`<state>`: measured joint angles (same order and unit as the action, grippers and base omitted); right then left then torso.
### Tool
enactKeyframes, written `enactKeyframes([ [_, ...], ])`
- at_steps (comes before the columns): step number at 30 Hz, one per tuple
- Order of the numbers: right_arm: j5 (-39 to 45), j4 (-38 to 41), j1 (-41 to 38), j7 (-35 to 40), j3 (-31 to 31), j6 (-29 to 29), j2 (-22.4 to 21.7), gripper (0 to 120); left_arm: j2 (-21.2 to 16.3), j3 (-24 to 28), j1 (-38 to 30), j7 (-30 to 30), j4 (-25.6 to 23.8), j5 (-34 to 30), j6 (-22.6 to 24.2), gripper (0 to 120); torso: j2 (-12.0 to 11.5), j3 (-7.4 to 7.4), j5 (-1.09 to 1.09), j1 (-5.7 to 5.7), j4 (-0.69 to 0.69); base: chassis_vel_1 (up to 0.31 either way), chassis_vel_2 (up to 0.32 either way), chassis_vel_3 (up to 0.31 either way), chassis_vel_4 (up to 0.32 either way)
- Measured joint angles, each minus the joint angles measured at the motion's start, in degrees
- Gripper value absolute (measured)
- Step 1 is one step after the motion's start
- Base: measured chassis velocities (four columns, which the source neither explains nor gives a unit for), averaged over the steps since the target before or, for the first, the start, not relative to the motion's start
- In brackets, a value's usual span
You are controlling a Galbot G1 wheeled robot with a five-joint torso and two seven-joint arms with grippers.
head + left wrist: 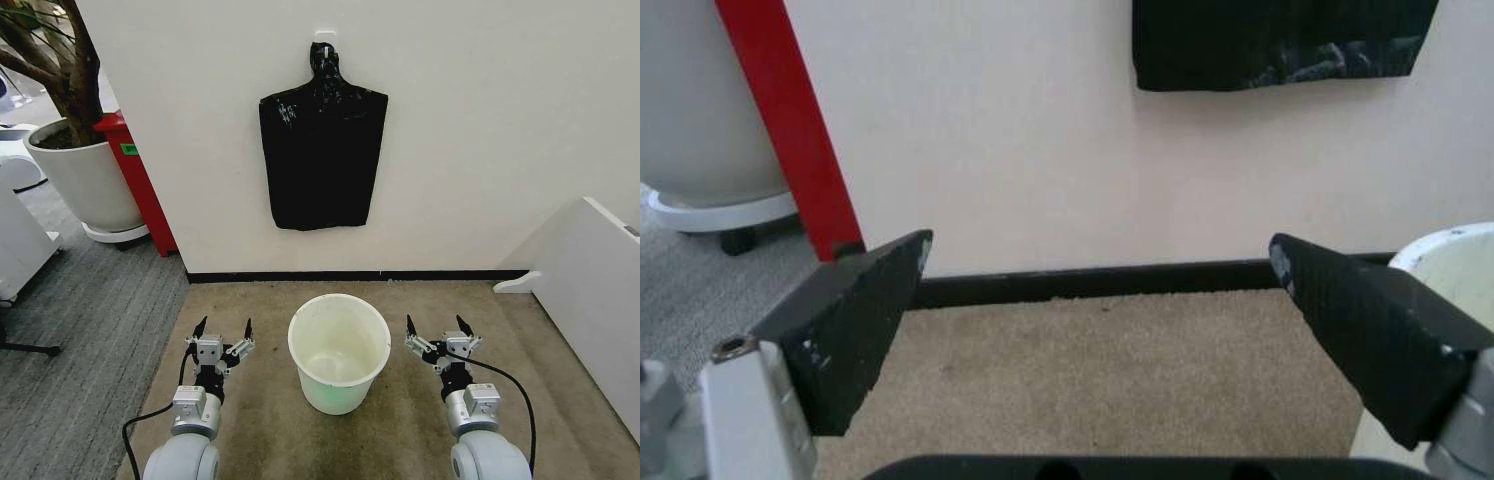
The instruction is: Place the garbage bag over the trash bin.
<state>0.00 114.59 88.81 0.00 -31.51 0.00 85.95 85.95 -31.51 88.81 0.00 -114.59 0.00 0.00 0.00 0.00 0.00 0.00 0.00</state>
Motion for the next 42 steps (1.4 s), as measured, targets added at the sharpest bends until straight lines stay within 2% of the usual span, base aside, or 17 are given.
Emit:
enactKeyframes([
  [42,0.13,1.43,1.33,0.09,0.08,0.37,0.13,100,-0.08,-0.14,0.43,-0.03,-0.37,-0.27,0.02,100,0.00,0.00,0.01,0.00,0.02,0.000,0.000,0.000,0.000],
])
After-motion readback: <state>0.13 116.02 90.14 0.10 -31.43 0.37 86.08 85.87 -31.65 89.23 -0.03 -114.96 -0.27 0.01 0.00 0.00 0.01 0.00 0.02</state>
